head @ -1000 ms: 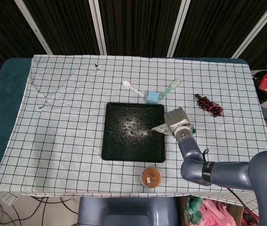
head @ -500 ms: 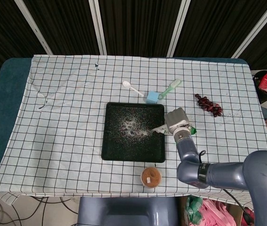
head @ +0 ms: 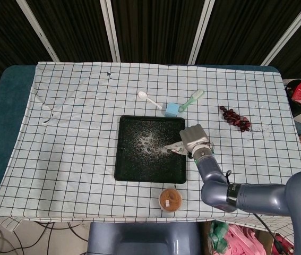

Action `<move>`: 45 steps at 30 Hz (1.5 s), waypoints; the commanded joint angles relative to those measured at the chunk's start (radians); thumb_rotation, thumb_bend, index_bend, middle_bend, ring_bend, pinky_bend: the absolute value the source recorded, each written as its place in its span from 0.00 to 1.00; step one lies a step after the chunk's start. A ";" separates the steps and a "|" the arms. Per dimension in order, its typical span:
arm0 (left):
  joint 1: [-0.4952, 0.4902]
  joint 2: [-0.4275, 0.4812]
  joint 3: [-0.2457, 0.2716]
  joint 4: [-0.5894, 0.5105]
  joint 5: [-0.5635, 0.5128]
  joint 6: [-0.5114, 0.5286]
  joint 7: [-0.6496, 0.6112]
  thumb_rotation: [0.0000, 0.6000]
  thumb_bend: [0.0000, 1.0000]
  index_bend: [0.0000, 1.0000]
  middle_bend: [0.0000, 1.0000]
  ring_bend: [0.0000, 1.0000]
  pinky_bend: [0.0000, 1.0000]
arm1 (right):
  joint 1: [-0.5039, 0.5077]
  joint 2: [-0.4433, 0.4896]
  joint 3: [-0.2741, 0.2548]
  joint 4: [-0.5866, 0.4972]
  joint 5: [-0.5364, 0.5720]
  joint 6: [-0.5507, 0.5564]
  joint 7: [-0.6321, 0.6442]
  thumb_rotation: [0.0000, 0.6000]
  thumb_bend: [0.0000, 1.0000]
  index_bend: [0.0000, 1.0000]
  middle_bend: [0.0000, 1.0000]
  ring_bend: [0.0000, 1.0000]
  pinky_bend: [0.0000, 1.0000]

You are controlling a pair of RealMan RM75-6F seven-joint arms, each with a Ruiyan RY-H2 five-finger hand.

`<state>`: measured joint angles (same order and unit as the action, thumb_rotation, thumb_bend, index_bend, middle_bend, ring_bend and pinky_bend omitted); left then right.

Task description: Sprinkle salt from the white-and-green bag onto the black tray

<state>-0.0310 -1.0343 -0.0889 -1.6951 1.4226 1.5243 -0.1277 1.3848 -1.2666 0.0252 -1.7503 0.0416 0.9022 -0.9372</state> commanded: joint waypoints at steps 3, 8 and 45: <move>0.000 0.000 0.000 -0.001 -0.001 0.000 0.001 1.00 0.62 0.22 0.05 0.00 0.00 | -0.192 0.003 0.107 0.034 -0.359 -0.043 0.320 1.00 0.30 0.50 0.45 0.54 0.55; 0.000 -0.001 0.000 0.000 0.000 0.001 0.001 1.00 0.62 0.22 0.05 0.00 0.00 | -0.263 0.008 0.142 0.057 -0.464 -0.091 0.465 1.00 0.30 0.50 0.45 0.54 0.55; 0.001 -0.002 0.000 -0.004 -0.004 0.000 0.009 1.00 0.62 0.22 0.05 0.00 0.00 | -0.736 -0.196 0.209 0.275 -1.002 0.198 1.101 1.00 0.29 0.51 0.43 0.52 0.55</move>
<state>-0.0301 -1.0359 -0.0892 -1.6989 1.4184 1.5244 -0.1190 0.6591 -1.4478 0.2336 -1.4896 -0.9552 1.1020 0.1512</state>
